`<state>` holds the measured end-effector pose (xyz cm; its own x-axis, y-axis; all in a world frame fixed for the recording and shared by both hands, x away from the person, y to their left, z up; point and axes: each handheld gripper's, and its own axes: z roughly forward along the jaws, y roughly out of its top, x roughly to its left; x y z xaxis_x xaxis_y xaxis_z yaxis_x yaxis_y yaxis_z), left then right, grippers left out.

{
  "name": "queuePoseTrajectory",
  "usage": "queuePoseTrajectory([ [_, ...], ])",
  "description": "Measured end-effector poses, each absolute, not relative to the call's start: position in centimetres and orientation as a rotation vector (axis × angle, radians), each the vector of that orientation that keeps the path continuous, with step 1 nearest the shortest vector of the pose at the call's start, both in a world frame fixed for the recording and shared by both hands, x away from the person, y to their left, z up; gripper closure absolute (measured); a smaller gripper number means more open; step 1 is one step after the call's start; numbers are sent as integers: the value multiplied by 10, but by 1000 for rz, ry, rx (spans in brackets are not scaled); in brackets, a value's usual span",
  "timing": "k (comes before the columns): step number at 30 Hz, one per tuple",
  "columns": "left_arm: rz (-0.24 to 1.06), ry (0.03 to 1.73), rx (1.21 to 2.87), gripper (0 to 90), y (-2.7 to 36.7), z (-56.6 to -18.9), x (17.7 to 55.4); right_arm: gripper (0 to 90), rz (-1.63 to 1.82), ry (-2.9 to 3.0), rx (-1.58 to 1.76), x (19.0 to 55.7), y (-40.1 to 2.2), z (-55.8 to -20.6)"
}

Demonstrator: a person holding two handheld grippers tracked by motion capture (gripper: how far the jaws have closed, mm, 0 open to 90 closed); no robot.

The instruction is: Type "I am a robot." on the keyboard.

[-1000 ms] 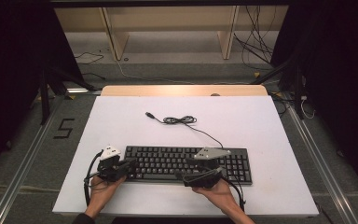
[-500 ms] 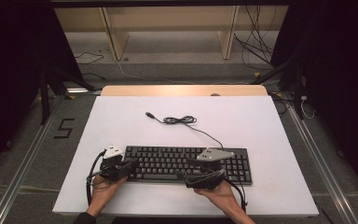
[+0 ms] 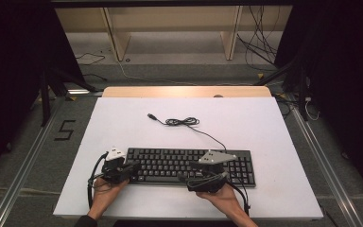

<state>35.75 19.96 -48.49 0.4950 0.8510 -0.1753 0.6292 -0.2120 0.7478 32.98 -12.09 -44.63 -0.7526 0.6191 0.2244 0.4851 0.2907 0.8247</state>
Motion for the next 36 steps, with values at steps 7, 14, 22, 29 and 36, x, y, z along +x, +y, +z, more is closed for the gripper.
queuePoseTrajectory([
  [7, 360, 1219, 1912, 888, 201, -481, 356, 339, 1462, 2410, 1042, 330, -121, -446],
  [14, 358, 1205, 1879, 865, 204, -476, 353, 336, 1460, 2415, 1035, 330, -120, -447],
  [22, 341, 1178, 1855, 786, 204, -473, 350, 335, 1459, 2418, 1040, 331, -120, -448],
  [29, 328, 1163, 1843, 688, 204, -471, 346, 335, 1459, 2422, 1039, 331, -118, -449],
  [36, 307, 1149, 1826, 579, 206, -468, 342, 336, 1457, 2432, 1039, 332, -116, -450],
])
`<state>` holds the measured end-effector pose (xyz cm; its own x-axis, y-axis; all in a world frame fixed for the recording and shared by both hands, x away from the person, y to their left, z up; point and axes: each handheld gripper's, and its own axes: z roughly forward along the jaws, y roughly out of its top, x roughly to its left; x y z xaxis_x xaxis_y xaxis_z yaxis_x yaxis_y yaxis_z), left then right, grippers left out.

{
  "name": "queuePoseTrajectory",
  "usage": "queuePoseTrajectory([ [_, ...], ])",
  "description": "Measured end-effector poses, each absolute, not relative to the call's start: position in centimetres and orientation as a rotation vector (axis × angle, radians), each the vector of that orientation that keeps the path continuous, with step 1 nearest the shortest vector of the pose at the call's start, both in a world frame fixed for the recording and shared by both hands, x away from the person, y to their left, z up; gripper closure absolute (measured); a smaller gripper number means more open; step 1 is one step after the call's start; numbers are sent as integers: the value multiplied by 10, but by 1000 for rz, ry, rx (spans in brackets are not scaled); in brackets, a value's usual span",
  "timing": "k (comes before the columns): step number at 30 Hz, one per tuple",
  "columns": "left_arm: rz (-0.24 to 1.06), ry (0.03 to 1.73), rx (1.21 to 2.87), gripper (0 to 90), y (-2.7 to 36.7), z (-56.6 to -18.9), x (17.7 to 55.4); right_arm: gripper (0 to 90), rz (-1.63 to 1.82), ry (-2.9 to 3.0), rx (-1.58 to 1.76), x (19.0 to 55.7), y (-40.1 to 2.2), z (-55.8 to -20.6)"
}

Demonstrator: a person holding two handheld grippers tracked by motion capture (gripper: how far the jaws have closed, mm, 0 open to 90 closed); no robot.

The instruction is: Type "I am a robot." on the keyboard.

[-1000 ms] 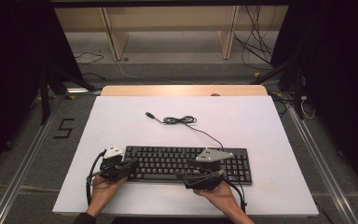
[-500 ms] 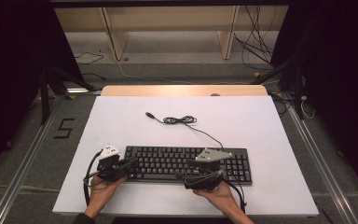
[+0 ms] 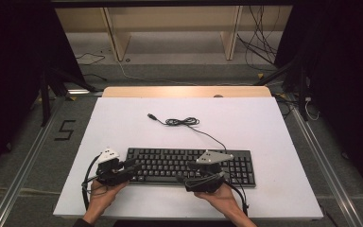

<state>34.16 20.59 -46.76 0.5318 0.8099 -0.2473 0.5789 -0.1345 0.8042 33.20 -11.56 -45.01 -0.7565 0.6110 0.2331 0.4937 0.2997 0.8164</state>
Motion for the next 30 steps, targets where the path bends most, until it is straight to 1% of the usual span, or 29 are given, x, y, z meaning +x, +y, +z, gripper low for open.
queuePoseTrajectory([
  [1, 304, 1146, 1820, 565, 206, -467, 341, 336, 1456, 2433, 1036, 332, -115, -450],
  [2, 304, 1141, 1814, 521, 206, -467, 339, 337, 1455, 2441, 1035, 333, -113, -451],
  [7, 304, 1123, 1791, 428, 207, -464, 336, 339, 1444, 2464, 1020, 334, -108, -453],
  [13, 313, 1105, 1757, 360, 208, -460, 329, 359, 1437, 2486, 1007, 334, -102, -455],
  [14, 317, 1102, 1751, 346, 209, -459, 328, 394, 1436, 2497, 997, 334, -99, -456],
  [16, 322, 1099, 1740, 335, 209, -458, 326, 408, 1431, 2503, 998, 334, -99, -456],
  [17, 323, 1092, 1738, 329, 210, -457, 325, 474, 1408, 2516, 994, 334, -96, -457],
  [20, 324, 1094, 1732, 314, 209, -457, 324, 573, 1391, 2530, 993, 335, -93, -459],
  [24, 328, 1093, 1726, 306, 211, -456, 322, 667, 1367, 2551, 990, 336, -89, -462],
  [30, 331, 1091, 1720, 304, 212, -456, 319, 776, 1333, 2579, 983, 337, -84, -466],
])
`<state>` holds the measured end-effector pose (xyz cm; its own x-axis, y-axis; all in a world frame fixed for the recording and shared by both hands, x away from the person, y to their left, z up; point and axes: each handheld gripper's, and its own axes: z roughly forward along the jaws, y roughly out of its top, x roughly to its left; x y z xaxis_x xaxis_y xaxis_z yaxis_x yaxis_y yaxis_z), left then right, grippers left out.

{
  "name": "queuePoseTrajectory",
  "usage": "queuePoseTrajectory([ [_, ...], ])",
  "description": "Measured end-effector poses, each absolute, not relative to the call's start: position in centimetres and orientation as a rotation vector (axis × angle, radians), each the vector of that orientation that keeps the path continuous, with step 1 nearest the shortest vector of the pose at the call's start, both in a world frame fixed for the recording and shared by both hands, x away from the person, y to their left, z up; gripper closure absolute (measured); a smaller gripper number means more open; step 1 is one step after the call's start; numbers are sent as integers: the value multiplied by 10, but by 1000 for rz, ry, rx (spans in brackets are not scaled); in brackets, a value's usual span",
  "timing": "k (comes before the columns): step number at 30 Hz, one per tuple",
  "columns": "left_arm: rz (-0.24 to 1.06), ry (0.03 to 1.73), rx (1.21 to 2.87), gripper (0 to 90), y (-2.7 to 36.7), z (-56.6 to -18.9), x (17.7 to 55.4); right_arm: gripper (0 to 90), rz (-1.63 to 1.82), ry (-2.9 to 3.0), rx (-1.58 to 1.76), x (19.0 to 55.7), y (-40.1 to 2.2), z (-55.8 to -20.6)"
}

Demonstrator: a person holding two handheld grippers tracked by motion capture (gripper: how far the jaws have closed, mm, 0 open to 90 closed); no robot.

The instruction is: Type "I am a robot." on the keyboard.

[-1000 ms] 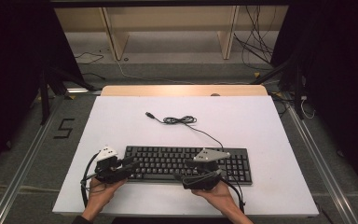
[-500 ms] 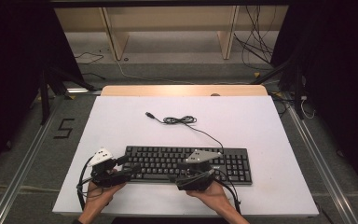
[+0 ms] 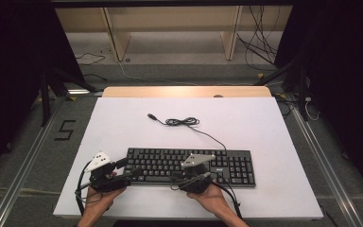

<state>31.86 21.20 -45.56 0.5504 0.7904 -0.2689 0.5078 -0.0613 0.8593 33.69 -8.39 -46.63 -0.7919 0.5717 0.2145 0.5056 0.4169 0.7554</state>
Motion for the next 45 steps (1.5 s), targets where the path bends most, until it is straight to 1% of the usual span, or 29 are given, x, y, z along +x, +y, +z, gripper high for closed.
queuePoseTrajectory([
  [11, 332, 1084, 1719, 300, 211, -455, 314, 900, 1272, 2607, 994, 339, -80, -473],
  [29, 341, 1064, 1720, 286, 210, -455, 312, 900, 1193, 2629, 1023, 343, -77, -481],
  [41, 347, 1076, 1721, 286, 211, -456, 314, 900, 1210, 2624, 1036, 343, -78, -482],
  [45, 347, 1082, 1724, 286, 211, -457, 315, 828, 1260, 2611, 1053, 344, -82, -478],
])
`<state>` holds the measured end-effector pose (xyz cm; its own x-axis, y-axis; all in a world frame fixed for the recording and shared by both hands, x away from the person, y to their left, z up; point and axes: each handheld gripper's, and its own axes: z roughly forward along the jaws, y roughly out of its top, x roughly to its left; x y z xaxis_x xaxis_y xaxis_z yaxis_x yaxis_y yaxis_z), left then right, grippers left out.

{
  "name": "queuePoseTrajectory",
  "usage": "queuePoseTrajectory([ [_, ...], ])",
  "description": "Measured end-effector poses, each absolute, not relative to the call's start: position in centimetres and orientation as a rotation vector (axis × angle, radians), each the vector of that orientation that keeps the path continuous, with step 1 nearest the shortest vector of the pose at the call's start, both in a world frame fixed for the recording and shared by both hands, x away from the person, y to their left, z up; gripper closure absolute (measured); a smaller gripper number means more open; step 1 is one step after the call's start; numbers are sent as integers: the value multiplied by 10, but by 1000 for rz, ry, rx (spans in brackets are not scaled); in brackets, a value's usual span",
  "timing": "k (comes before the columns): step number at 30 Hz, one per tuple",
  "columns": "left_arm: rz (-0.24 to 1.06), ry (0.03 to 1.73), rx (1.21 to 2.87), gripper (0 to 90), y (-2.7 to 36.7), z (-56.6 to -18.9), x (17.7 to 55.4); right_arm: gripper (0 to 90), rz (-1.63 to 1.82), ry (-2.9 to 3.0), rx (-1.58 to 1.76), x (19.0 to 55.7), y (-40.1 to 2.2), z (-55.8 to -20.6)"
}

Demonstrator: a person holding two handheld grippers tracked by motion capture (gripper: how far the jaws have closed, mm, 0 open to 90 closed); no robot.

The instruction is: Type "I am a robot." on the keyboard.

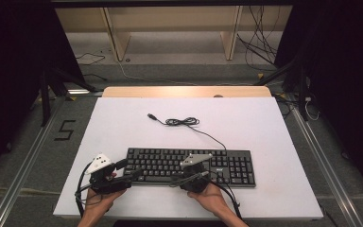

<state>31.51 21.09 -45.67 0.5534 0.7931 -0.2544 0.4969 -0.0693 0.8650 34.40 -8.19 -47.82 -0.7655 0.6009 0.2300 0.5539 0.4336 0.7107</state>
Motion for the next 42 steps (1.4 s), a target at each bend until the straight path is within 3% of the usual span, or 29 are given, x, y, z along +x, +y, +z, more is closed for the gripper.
queuePoseTrajectory([
  [9, 357, 1096, 1739, 296, 207, -457, 320, 662, 1352, 2557, 1058, 342, -94, -468],
  [17, 355, 1105, 1778, 393, 200, -458, 329, 491, 1403, 2517, 1067, 341, -105, -460],
  [33, 336, 1058, 1874, 823, 183, -458, 349, 398, 1446, 2475, 1048, 337, -116, -452],
  [37, 328, 1047, 1908, 883, 177, -460, 355, 373, 1455, 2464, 1044, 336, -118, -450],
  [42, 309, 1048, 1935, 889, 169, -461, 363, 363, 1467, 2451, 1036, 334, -120, -448],
])
